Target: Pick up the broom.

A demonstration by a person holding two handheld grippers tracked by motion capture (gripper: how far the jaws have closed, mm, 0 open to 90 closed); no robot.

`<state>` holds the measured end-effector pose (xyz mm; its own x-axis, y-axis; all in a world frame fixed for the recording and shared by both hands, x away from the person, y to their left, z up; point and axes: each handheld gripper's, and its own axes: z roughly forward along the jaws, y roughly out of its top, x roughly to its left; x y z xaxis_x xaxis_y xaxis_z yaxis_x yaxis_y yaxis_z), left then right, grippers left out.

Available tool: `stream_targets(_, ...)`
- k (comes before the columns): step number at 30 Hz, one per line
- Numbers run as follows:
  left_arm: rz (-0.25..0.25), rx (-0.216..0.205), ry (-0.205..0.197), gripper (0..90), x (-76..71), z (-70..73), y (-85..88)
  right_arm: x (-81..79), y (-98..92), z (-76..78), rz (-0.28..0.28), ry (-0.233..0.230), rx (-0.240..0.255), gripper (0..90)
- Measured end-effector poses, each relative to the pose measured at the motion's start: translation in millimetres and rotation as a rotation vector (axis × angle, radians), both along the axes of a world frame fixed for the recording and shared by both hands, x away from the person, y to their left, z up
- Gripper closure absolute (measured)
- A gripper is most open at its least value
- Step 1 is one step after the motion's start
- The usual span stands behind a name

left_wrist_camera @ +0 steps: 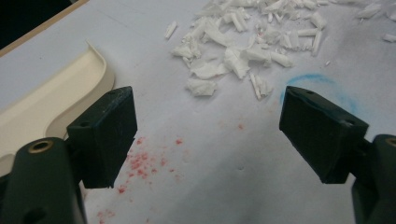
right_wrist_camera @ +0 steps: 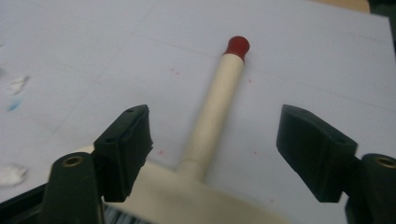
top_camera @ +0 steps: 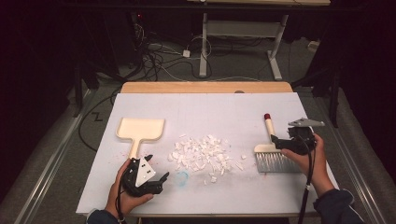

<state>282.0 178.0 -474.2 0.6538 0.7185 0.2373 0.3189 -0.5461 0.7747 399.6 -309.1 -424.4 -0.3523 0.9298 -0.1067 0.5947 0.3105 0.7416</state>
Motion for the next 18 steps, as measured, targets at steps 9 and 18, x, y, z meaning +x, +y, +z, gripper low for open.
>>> stream_targets(9, -0.011, 0.008, 0.013, 18.5, -0.5, -1.5, 0.1, 46.3, 4.4, -31.1, -0.08, 0.236, 0.057, 45.8)
stream_targets(18, -0.014, 0.014, 0.011, 18.7, -1.7, -1.1, -0.9, 47.5, 14.6, -36.3, -0.106, 0.196, 0.025, 67.9)
